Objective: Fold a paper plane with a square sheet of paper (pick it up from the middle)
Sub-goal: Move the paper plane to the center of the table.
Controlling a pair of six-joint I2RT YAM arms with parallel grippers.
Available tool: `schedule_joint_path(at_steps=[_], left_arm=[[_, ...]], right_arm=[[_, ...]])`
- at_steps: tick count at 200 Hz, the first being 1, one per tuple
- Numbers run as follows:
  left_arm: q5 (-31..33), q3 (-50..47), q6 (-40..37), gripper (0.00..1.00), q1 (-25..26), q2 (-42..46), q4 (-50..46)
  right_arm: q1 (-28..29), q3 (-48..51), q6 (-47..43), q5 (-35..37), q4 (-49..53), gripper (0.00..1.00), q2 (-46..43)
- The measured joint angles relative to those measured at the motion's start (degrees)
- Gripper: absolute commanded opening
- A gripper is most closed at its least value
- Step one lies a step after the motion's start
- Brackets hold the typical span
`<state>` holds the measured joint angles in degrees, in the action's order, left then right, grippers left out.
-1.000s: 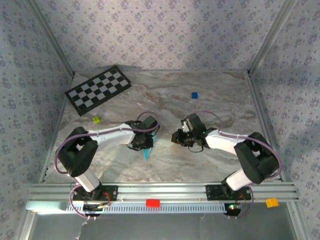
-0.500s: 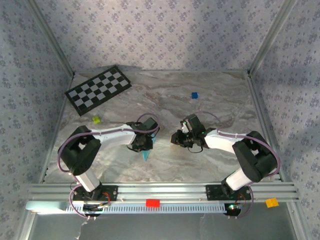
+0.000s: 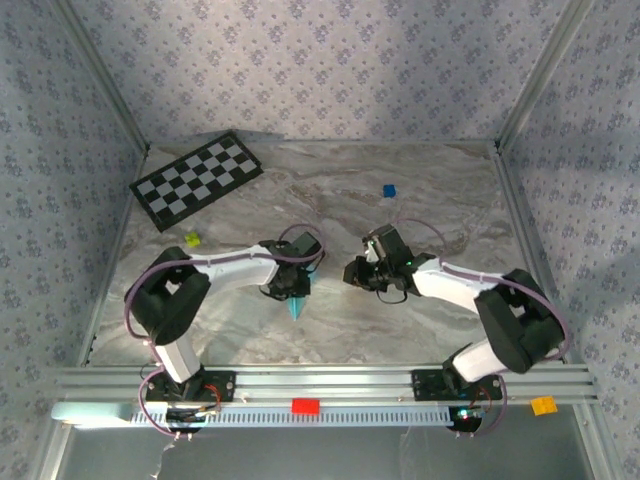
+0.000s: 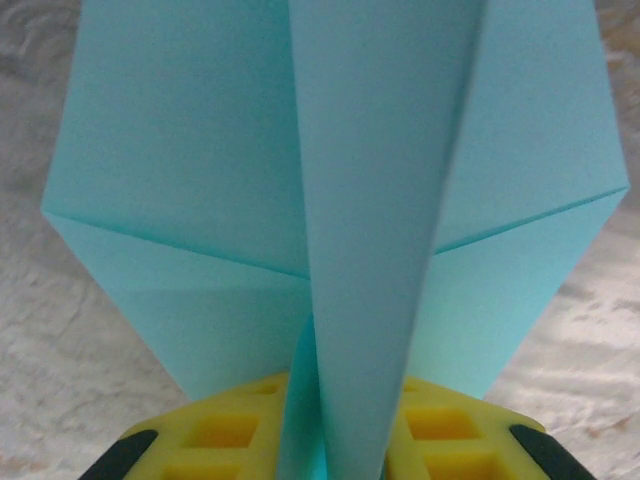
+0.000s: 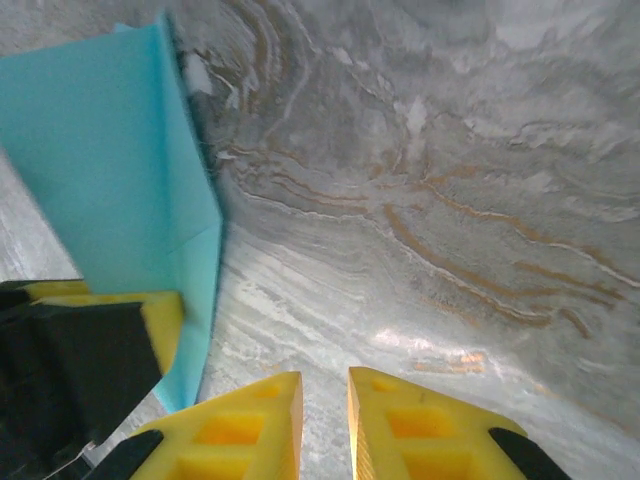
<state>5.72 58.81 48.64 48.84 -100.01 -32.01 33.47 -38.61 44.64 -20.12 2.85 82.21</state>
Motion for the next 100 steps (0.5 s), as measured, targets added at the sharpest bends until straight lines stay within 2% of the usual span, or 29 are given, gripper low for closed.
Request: schedule_joint_path(at_steps=[53,83,100], left_arm=[[0.4,6.7,-0.2,0.32,0.0,-5.2,-1.4],[1.0,10.6,-0.2,0.32,0.2,-8.0,-3.1],[1.4,12.2,-0.2,0.33,0.4,-9.0,-3.9]], right_arm=[[-2.7,0.0,-4.1,8.4,6.1,0.27,-14.6],[-4.5,1.4,-6.1,13.7,8.3,0.39,-22.1],[-5.9,2.3,-7.5,16.4,9.9,0.43,-26.1]])
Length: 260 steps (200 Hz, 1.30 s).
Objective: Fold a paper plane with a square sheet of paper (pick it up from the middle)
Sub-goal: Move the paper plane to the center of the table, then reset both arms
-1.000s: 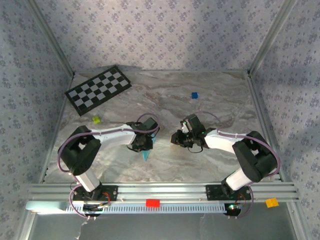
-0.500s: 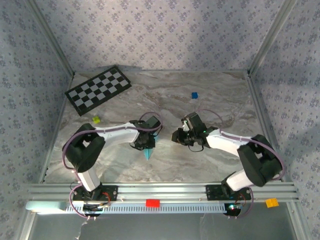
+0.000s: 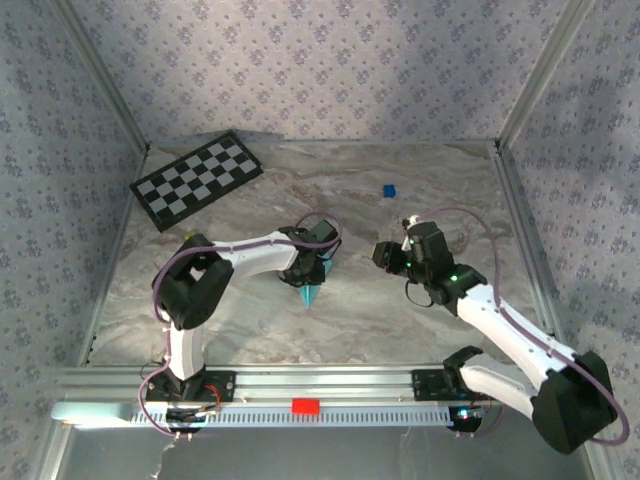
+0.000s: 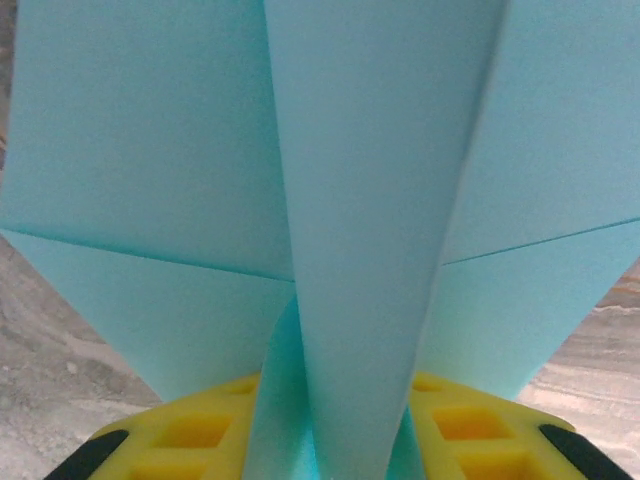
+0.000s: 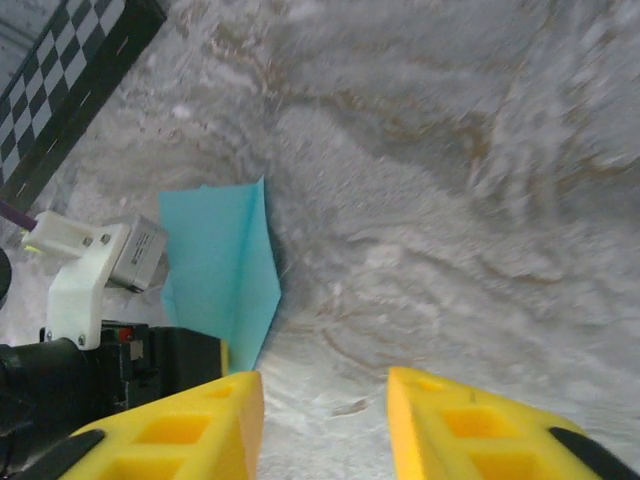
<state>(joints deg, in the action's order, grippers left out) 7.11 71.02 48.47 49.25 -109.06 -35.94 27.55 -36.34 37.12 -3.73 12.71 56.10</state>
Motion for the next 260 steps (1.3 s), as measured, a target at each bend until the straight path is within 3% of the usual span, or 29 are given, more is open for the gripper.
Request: schedule_joint_path(at_steps=[95,136,162,195,235,260], left_arm=[[0.4,1.8,1.8,0.50,0.4,1.7,-2.9],[1.6,2.1,2.4,0.56,0.4,7.7,-3.5],[3.1,2.2,2.3,0.57,0.4,11.9,-3.5],[7.3,-1.4,0.6,0.63,-0.4,20.0,-2.4],[12.9,-11.3,-4.5,0.90,-11.0,30.9,0.2],[15.4,-17.0,-10.0,0.95,-20.3,36.4,2.7]], right_arm=[[-8.6,0.1,-5.7,9.6,5.7,0.55,-5.3],[-10.6,-0.7,-8.2,17.4,7.5,0.58,-5.3],[-12.1,-0.6,-10.1,23.6,7.0,0.65,-5.0],[-15.5,1.8,-15.3,28.5,-0.1,0.68,-0.4],[-21.0,3.5,-24.7,23.4,-11.9,0.68,11.3],[-22.6,4.7,-30.2,18.4,-21.4,0.69,17.9]])
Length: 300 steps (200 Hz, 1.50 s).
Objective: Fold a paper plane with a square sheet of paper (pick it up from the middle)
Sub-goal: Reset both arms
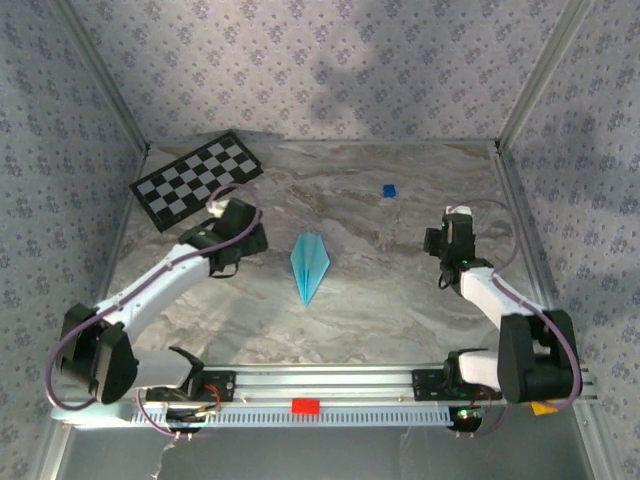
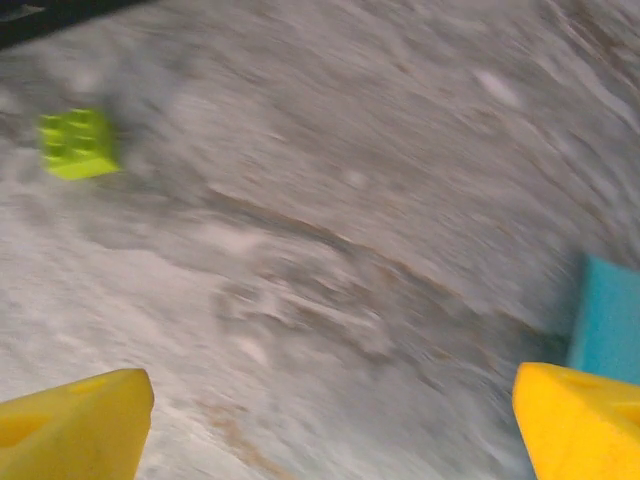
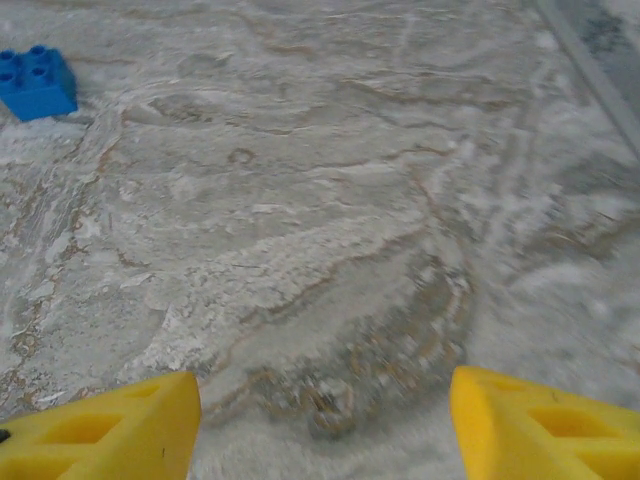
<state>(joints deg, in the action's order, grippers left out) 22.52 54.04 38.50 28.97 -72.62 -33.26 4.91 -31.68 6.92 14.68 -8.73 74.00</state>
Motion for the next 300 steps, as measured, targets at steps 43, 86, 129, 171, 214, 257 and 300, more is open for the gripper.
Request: schedule_joint_path(at_steps=[43,86,129,171,214,257,300], left_arm=[[0.4,-10.8,-10.0,0.98,-16.0,6.7,11.9],[-0.3,-20.4,-19.8,0.98,-22.8,6.1,25.7],[-1.6,-22.5,-29.4,0.98,-23.7,-1.1,40.3],[-6.2,-28.5,-34.2,0.99,-26.0,-7.0,58.1],[-14.4,-30.9,-34.6,0.99,-30.6,-15.0,74.1],[-15.6,-31.6,-34.9,1.00,-29.9,-15.6,77.5],[-15.6,-31.6,-35.1,1.00,-29.4,-15.6,78.4]], right_arm=[[-3.2,4.3,-7.3,-7.7,-16.7,0.69,6.4],[-5.0,13.3,-9.6,-11.8,-32.7,0.99,12.3],[-6.7,9.7,-9.1,-13.0,-34.9,1.00,13.1],[-6.6,9.6,-9.1,-13.0,-35.2,1.00,13.1],[-6.6,9.6,-9.1,-13.0,-35.2,1.00,13.1],[-6.6,9.6,-9.1,-13.0,-35.2,1.00,13.1],[-6.6,9.6,-9.1,-13.0,-35.2,1.00,13.1]])
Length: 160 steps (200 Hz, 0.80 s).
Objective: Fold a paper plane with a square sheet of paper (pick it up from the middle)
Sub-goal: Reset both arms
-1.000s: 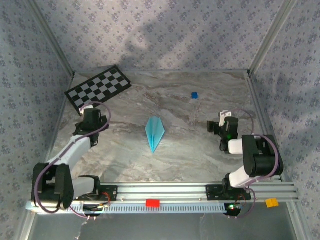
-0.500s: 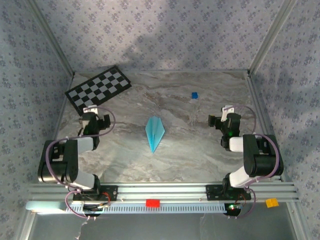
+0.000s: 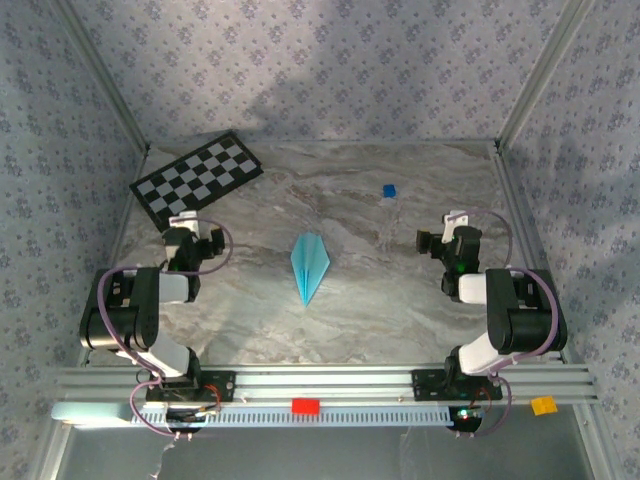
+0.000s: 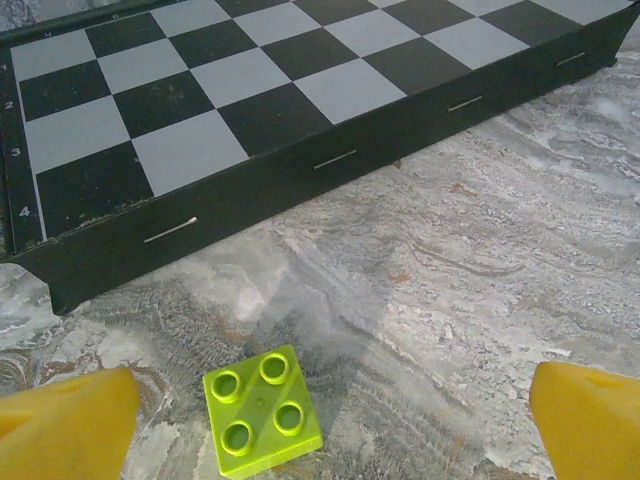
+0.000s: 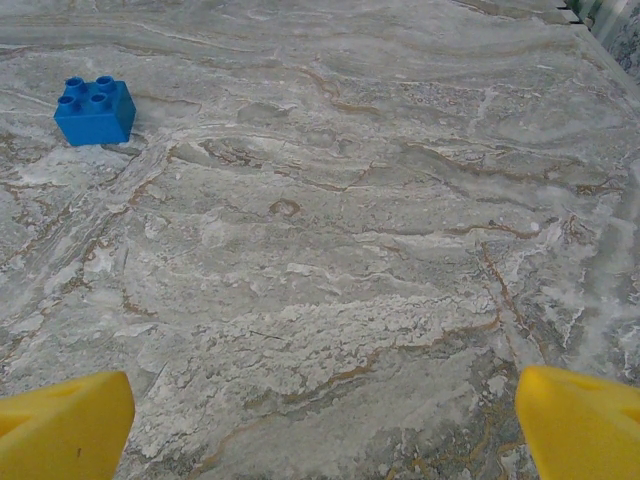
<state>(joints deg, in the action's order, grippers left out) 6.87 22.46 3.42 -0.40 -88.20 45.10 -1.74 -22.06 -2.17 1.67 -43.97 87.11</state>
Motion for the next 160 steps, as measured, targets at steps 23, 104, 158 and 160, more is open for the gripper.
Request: schedule_joint_path(at_steps=[23,104,158,160], left_arm=[[0.0,0.0,0.0,1.00,0.0,0.0,0.1],[0.0,0.0,0.0,1.00,0.0,0.0,0.1],[0.0,0.0,0.0,1.00,0.0,0.0,0.1],[0.0,0.0,0.0,1.00,0.0,0.0,0.1]], right_arm=[[0.0,0.0,0.0,0.0,0.0,1.00,0.0],[0.0,0.0,0.0,0.0,0.0,1.00,0.0],[0.0,0.0,0.0,0.0,0.0,1.00,0.0],[0.0,0.0,0.0,0.0,0.0,1.00,0.0]])
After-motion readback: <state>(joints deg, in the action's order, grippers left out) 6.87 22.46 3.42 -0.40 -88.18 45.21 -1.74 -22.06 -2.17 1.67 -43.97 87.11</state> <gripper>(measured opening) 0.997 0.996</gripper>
